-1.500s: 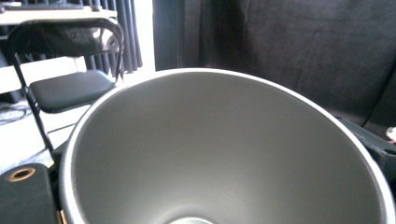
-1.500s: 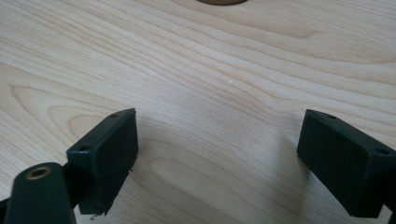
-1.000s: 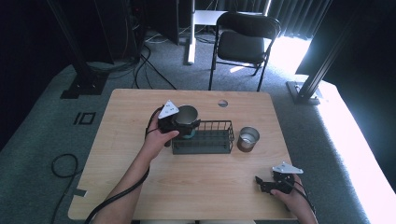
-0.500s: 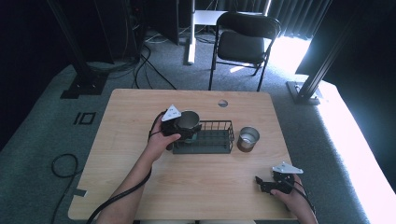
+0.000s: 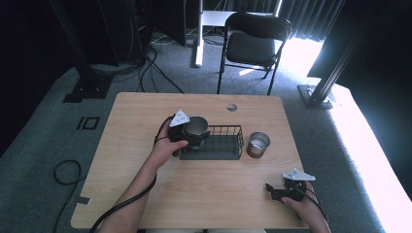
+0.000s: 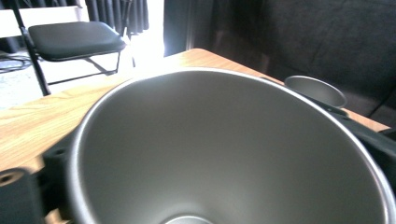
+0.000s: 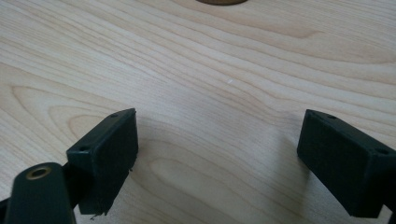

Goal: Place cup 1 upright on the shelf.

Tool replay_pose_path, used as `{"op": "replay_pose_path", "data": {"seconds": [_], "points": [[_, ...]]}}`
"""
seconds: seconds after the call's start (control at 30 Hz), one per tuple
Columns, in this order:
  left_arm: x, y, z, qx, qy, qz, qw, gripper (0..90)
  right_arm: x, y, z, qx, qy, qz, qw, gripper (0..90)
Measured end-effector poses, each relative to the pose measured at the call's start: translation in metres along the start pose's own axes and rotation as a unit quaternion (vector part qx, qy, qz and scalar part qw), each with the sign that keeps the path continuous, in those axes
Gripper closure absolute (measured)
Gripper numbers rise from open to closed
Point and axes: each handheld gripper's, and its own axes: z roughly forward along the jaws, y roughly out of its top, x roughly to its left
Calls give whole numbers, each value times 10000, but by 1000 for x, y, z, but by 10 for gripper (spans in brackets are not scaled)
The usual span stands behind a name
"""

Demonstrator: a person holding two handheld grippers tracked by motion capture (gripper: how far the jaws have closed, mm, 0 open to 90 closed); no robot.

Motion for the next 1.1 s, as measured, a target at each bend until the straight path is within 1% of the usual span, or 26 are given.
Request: {"op": "replay_pose_path", "data": {"seconds": [0.07, 0.17, 0.27, 0.3, 0.47, 0.5, 0.57, 0.67, 0.87, 0.93, 0.97, 1.07, 1.1], "points": [[0, 1, -2, -55, 6, -33, 10000, 23, 0, 0, 0, 0, -1, 0, 10000, 121], [1, 5, -6, -111, 90, -100, 9998, 22, 0, 0, 0, -1, -1, -2, 10000, 121], [0, 6, -8, -51, 124, -44, 9999, 21, 0, 0, 0, -1, -1, -2, 10000, 121], [-1, 7, -10, 8, 157, 31, 9999, 22, 0, 0, 0, 0, -1, -1, 10000, 121], [-1, 6, -16, 62, 174, 60, 9998, 22, 0, 0, 0, 0, 0, -2, 10000, 121], [-2, 6, -17, 91, 211, 90, 9997, 22, 0, 0, 0, 0, 0, -2, 10000, 121], [-2, 6, -20, 84, 189, 72, 9998, 22, 0, 0, 0, 0, 1, -1, 10000, 121], [-3, 4, -24, 117, 229, 103, 9996, 22, 0, 0, 0, 0, 2, -3, 10000, 121], [-3, 1, -30, 136, 243, 79, 9996, 22, 0, 0, 0, 0, 2, -3, 10000, 121], [-4, 0, -32, 118, 244, 79, 9996, 21, 0, 0, 0, 0, 1, -3, 10000, 121], [-4, -2, -35, 145, 280, 86, 9995, 21, 0, 0, 0, 1, 2, -2, 10000, 121], [-4, -4, -37, 150, 272, 67, 9995, 22, 0, 0, 0, 0, 2, -3, 10000, 121], [-5, -7, -40, 178, 303, 88, 9993, 22, 0, 0, 0, 1, 2, -2, 10000, 121]]}}
